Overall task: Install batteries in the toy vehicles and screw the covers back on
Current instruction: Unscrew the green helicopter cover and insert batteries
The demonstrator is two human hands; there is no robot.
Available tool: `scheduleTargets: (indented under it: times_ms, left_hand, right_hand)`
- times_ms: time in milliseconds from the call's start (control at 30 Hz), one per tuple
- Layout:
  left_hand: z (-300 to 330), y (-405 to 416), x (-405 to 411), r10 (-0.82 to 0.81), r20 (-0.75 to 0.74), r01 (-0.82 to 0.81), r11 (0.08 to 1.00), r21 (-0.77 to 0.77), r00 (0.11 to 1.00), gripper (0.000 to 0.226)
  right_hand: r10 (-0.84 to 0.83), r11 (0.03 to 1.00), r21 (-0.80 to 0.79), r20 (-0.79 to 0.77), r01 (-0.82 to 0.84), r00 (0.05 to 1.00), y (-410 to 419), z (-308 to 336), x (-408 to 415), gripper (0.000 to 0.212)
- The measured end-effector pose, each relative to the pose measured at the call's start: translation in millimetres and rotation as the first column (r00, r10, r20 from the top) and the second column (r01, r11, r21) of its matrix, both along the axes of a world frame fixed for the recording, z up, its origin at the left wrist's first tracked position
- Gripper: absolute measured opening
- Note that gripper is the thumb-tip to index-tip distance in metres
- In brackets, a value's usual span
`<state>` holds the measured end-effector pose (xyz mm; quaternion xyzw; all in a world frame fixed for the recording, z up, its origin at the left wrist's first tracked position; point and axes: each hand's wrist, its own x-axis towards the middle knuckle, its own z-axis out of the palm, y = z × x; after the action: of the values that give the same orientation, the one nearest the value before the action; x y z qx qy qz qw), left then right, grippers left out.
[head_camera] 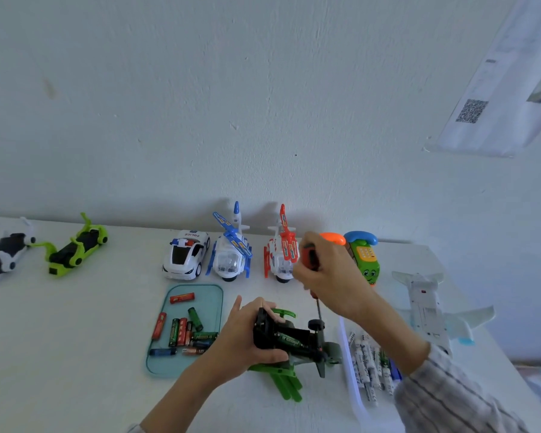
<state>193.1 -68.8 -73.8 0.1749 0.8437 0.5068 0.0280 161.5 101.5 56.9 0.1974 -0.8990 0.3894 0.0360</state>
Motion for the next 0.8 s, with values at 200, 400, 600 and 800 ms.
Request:
scheduleTargets:
  times_ms: [200, 400, 600, 800]
  left_hand:
    - [-1, 2, 0, -0.007, -0.006, 0.007, 1.0, -0.006, 1.0, 0.048]
    - [0, 2, 1, -0.025, -0.005, 0.024, 1.0, -0.008, 1.0, 0.048]
    - [-3, 0, 6, 0.005, 0.073, -0.012, 0.994, 0.106, 0.997, 0.048]
    - [-14, 2, 7, 0.015, 0.025, -0.017, 0.993, 0.118, 1.0, 0.054]
  right_hand:
    - [0.098, 0.907, 0.388, 0.177, -0.161, 0.979, 2, -54, 21, 0.019]
    - [0.075, 0.942, 0.314, 0.16, -0.122, 0.984, 3, -63, 32, 0.025]
    - [-0.405, 0.911, -0.01, 0.174, 0.413, 0.897, 66, -61, 16, 0.035]
    - [-0.626, 0.766, 0.425, 0.322, 0.483, 0.71, 118, -118, 12, 0.036]
